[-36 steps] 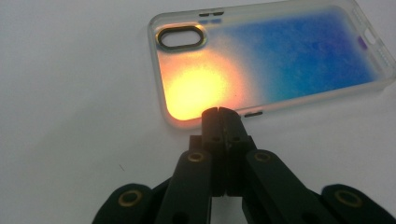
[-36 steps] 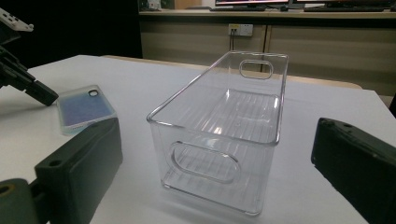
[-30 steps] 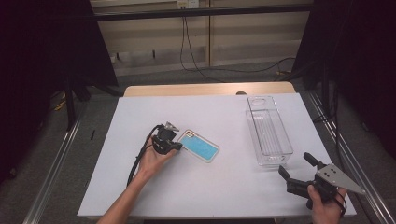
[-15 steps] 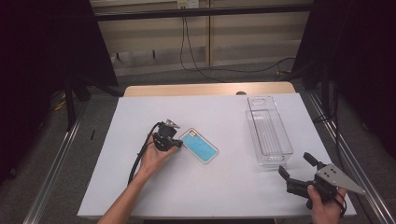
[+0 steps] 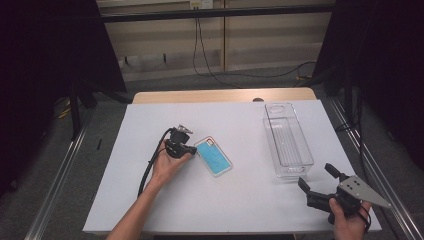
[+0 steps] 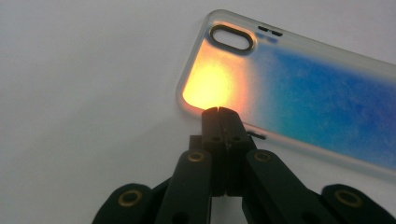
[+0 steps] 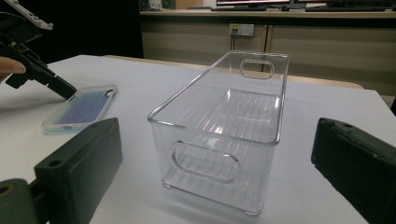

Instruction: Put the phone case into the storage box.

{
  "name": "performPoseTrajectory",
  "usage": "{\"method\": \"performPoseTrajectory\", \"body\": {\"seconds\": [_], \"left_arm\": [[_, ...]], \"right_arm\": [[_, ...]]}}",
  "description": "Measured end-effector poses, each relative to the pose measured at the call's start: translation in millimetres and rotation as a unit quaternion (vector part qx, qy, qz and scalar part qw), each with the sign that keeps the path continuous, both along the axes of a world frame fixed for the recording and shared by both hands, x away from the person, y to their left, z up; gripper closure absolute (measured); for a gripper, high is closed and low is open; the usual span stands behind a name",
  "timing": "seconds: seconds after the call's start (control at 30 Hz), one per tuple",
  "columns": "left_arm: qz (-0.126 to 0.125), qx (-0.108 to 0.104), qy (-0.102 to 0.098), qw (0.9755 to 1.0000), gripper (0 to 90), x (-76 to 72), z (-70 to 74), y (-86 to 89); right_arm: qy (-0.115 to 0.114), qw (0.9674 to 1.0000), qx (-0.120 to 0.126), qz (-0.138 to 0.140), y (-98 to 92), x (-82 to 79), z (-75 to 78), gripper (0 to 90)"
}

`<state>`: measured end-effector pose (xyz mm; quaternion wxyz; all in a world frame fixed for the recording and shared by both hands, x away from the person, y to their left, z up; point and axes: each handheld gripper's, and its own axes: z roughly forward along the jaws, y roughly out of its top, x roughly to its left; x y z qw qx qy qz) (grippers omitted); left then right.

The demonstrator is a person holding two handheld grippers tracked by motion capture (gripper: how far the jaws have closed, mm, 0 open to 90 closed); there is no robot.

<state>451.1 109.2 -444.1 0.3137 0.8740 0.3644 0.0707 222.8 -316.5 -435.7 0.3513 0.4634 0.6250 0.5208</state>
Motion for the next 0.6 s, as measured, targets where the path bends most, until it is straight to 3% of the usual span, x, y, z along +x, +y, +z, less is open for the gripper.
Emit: {"method": "performPoseTrajectory", "body": {"seconds": [0.3, 0.6], "left_arm": [[0.006, -0.015, 0.008, 0.9998, 90.0, 7.6, -2.3, -0.7], [0.006, -0.011, 0.006, 0.9999, 90.0, 12.6, -1.6, -6.0]], "right_arm": [[0.002, 1.0, 0.0, 0.0, -0.2, 0.2, -0.2, 1.4], [0.002, 1.0, 0.0, 0.0, -0.1, 0.4, -0.3, 1.3]]}}
